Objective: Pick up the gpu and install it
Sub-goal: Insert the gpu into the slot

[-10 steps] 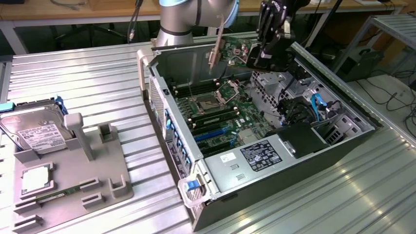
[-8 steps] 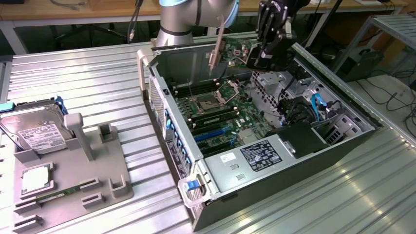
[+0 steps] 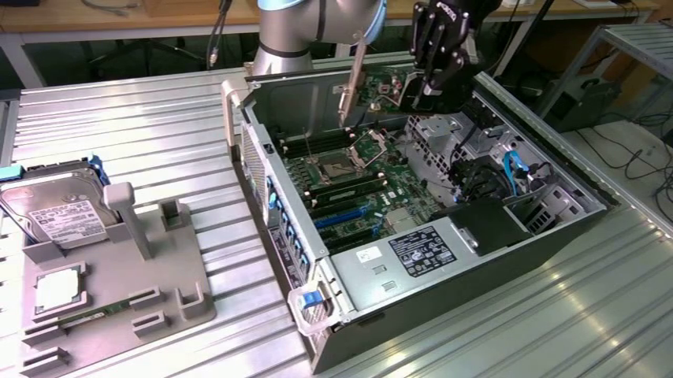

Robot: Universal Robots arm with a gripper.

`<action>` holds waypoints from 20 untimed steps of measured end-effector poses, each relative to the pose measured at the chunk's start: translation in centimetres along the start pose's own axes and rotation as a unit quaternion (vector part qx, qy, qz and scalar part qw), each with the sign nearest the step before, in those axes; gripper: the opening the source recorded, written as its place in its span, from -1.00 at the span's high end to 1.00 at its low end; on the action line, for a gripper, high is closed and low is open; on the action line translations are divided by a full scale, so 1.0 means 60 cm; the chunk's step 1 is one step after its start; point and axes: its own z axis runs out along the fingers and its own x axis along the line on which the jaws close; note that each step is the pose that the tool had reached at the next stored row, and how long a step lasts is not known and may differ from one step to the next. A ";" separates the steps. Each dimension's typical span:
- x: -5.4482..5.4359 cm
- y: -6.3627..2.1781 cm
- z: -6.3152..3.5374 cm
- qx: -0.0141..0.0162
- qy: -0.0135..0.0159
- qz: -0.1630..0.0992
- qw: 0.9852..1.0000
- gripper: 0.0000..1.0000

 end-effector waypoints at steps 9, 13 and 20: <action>0.000 0.001 0.001 -0.001 0.001 -0.048 0.999 0.44; 0.000 0.001 0.001 -0.001 0.001 -0.065 0.998 0.44; 0.000 0.002 0.001 -0.001 0.001 -0.095 0.996 0.44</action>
